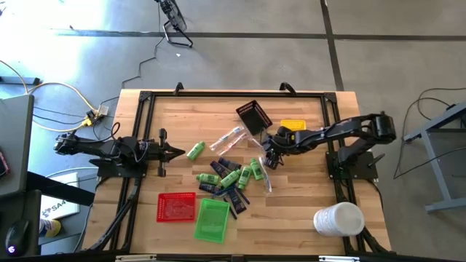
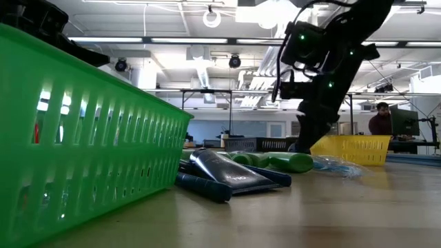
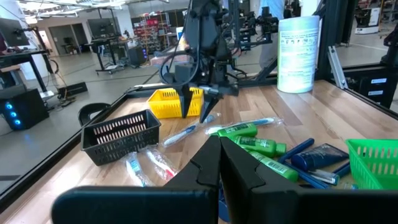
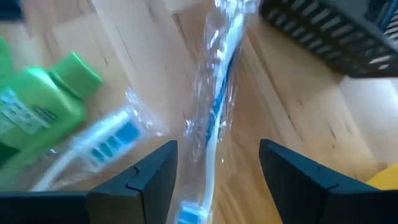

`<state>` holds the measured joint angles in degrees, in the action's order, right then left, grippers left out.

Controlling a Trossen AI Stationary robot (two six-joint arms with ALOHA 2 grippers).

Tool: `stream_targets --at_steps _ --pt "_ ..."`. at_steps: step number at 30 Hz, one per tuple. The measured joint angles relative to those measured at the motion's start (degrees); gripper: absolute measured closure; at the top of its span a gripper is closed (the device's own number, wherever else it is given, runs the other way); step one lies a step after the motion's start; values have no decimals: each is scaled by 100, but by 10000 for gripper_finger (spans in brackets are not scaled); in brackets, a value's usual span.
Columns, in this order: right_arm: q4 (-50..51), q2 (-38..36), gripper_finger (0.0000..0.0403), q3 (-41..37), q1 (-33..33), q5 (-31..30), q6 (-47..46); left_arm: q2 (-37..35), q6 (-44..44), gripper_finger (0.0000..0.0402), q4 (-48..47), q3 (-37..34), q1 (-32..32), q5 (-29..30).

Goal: Pick & Place Travel size toiletries
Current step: Put the top right blue toothbrush into the yellow bin

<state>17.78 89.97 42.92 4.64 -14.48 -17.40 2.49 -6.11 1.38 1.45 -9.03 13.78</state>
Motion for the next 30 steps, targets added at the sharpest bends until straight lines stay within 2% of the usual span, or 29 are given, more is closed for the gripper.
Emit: stream_targets --at_steps 5,11,30 --pt "-238 441 184 20 -6 -59 98 -1 0 398 -10 0 0 0" --pt "-249 483 196 26 -28 -59 72 -1 1 398 -17 0 0 0" --pt "-205 310 375 0 -21 -54 112 -1 2 398 -19 0 -1 0"
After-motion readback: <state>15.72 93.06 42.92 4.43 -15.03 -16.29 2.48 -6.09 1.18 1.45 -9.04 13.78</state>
